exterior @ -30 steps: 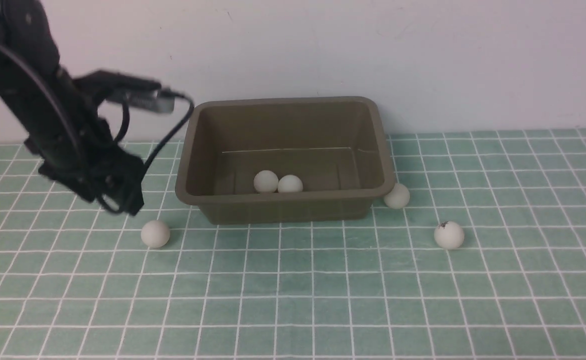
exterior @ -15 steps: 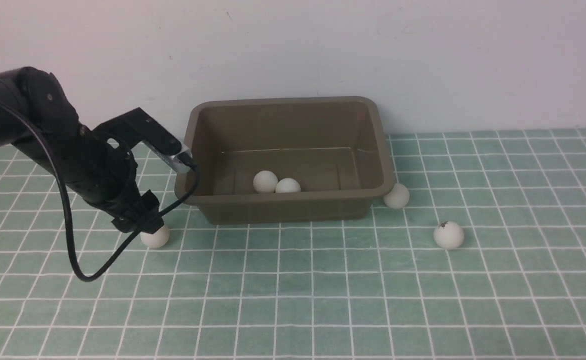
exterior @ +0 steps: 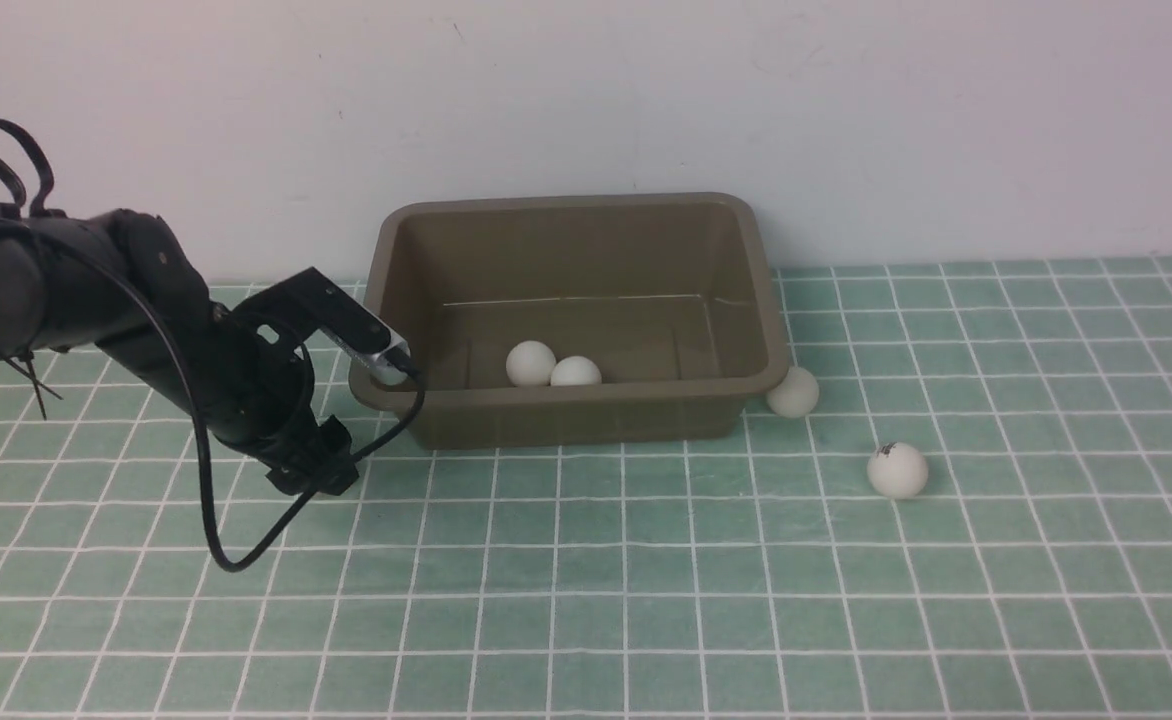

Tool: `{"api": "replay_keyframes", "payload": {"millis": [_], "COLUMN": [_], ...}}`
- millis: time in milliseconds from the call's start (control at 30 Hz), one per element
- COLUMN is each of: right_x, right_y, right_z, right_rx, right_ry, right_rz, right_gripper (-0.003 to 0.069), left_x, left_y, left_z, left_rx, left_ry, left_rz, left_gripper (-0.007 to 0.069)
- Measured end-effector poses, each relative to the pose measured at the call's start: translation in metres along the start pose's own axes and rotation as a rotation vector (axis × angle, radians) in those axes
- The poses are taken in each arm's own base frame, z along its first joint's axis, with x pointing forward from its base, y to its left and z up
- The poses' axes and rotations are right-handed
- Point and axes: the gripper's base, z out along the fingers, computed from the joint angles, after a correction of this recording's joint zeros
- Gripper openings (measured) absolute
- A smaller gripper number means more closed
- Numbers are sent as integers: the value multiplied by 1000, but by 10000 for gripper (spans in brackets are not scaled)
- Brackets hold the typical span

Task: Put the table tennis balls in the box on the green coffee tablecloth.
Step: 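Reach for and grasp a ping pong ball on the table beside the basket, then drop the ball into the bin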

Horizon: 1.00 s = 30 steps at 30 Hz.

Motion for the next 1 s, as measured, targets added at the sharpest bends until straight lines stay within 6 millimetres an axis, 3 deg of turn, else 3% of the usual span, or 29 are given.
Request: {"api": "replay_keyframes", "payload": {"millis": [133, 333, 500, 667, 733, 867, 1000], "right_x": [0, 0, 0, 0, 0, 0, 0], "right_y": [0, 0, 0, 0, 0, 0, 0], "right_z": [0, 0, 0, 0, 0, 0, 0], "right_rx": [-2, -3, -3, -4, -4, -4, -4], "right_ry": [2, 3, 4, 5, 5, 5, 4], "right_rz": [2, 2, 2, 3, 2, 1, -12], "right_gripper": [-16, -16, -16, -16, -16, -16, -16], "left_x": [2, 4, 3, -2, -11, -31, -63], "left_y": [1, 1, 0, -1, 4, 10, 1], "left_z": [10, 13, 8, -39, -66, -97, -121], "left_rx": [8, 13, 48, 131, 100, 42, 132], "left_ry": [9, 19, 67, 256, 293, 206, -22], "left_rz": [-14, -31, -16, 12, 23, -13, -88], "left_gripper": [512, 348, 353, 353, 353, 353, 353]}}
